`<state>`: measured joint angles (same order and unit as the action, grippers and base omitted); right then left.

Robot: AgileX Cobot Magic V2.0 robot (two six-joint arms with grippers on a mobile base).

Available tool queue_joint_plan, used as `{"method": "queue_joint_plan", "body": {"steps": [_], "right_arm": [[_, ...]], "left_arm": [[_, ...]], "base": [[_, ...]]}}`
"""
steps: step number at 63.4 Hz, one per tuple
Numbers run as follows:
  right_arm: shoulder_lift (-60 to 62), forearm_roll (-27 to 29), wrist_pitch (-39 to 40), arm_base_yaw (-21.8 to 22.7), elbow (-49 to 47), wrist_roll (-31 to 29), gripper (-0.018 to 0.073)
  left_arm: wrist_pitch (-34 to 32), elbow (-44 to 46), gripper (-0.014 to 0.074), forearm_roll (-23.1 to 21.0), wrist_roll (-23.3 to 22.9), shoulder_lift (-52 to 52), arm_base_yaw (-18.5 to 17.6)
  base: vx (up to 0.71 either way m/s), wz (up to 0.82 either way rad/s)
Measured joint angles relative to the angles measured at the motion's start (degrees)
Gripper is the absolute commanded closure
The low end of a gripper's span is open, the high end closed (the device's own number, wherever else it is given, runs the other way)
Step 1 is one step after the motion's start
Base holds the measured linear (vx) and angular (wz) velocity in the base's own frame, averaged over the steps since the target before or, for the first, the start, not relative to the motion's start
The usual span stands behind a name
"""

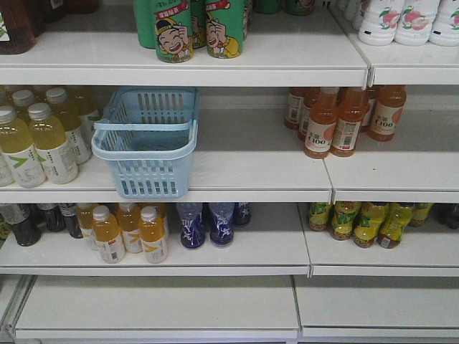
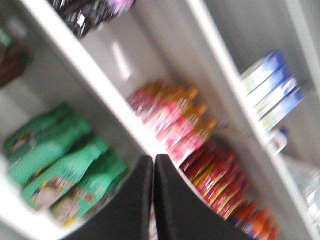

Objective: Place coke in basket with both arms

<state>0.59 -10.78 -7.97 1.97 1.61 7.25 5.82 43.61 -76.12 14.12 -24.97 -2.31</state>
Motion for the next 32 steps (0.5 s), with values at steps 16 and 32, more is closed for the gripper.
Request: {"method": "queue_joint_plan", "body": {"steps": [16, 32], "right_arm": [[0.00, 0.00, 0.00, 0.00, 0.00, 0.00, 0.0561], [0.00, 0.00, 0.00, 0.00, 0.00, 0.00, 0.0561]], "left_arm": [[7.30, 0.28, 0.0604, -0.93, 5.45, -20.21, 0.00], [12.60, 0.28, 0.0604, -15.67, 17.89, -35.55, 0.00]], "base": [[0.00, 0.00], [0.00, 0.00]]}}
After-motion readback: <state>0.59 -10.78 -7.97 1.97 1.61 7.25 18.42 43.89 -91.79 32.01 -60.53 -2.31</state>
